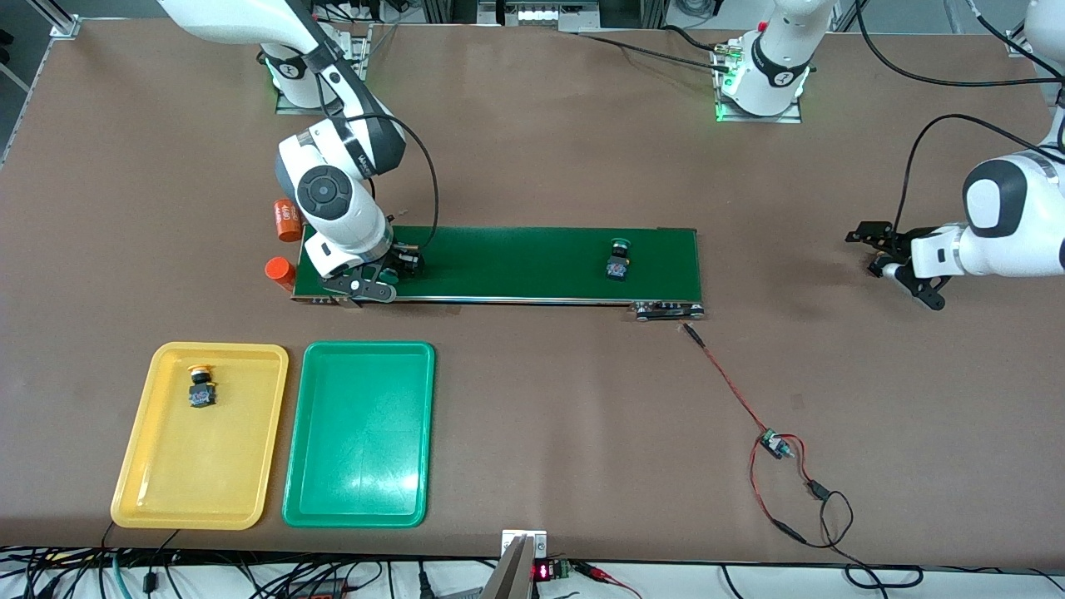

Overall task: Sort buttons by color to trays
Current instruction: 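Place the green-cap button in the green tray while the left gripper reaches a button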

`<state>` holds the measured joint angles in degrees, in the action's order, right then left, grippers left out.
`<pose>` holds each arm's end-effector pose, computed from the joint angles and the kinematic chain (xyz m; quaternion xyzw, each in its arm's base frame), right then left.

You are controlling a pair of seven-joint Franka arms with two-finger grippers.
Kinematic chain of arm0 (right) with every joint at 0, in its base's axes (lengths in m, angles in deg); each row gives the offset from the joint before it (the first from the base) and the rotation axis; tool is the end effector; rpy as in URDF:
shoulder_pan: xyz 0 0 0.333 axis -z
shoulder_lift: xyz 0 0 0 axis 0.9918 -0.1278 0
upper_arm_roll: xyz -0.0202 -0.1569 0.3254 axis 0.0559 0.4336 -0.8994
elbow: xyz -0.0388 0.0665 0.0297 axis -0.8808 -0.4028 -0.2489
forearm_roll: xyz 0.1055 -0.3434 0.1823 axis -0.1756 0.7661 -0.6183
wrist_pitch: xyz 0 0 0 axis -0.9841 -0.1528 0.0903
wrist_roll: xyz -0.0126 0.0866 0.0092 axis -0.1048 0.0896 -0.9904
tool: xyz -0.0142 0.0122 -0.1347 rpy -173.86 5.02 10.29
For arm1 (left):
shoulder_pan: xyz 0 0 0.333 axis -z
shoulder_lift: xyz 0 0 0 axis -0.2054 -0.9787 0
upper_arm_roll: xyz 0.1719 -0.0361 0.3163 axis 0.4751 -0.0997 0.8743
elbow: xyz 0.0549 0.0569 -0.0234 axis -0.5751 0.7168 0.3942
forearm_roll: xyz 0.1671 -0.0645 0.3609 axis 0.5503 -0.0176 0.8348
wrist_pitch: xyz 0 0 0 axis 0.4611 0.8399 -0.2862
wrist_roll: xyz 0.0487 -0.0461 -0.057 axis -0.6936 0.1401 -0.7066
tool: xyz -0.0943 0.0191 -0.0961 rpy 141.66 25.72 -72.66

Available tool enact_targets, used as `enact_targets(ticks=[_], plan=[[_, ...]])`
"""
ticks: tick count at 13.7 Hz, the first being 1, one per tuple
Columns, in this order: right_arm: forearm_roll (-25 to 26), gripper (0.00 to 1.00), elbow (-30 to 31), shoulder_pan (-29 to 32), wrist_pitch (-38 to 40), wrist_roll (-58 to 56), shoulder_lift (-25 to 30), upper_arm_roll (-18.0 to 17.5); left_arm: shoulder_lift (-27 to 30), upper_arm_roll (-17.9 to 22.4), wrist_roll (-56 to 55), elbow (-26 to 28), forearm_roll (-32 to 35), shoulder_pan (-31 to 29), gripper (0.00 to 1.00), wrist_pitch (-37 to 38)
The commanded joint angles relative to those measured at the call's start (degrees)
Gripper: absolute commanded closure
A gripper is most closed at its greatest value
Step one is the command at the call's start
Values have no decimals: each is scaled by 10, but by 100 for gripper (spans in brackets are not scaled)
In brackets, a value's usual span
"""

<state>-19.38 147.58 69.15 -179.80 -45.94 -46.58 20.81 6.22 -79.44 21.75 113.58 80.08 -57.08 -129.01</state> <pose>0.5340 0.2699 0.2573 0.9939 -0.1020 -0.0389 0.0167 0.5051 0.1881 0.2262 0.9360 -0.2709 -0.1401 0.1758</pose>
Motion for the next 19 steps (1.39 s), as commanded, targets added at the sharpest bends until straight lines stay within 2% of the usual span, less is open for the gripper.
enact_targets(ticks=[1,3,5,6,9,11,13,17,19], plan=[[9,75,-10,0,-2,-3,-9,4,8,-12,62,10,45,-22,0,-43],[9,85,-11,3,-1,-4,-8,6,11,-12,67,38,64,-35,0,-101],[7,88,-32,3,8,-8,-5,11,18,-12,67,61,76,-44,0,-135],[0,88,-52,4,37,-9,-2,11,20,-12,68,62,82,-46,0,-137],[1,88,-175,20,168,-33,1,14,19,-12,81,77,95,-59,0,-168],[1,88,-215,47,176,-109,0,16,19,-12,101,108,103,-77,0,-229],[2,88,-221,80,164,-191,-13,16,15,-12,105,114,104,-81,0,-239],[6,88,-235,117,17,-283,-98,16,11,-12,115,114,111,-89,0,-241],[8,87,-257,115,-35,-301,-154,15,-2,-11,151,114,111,-92,0,-271]])
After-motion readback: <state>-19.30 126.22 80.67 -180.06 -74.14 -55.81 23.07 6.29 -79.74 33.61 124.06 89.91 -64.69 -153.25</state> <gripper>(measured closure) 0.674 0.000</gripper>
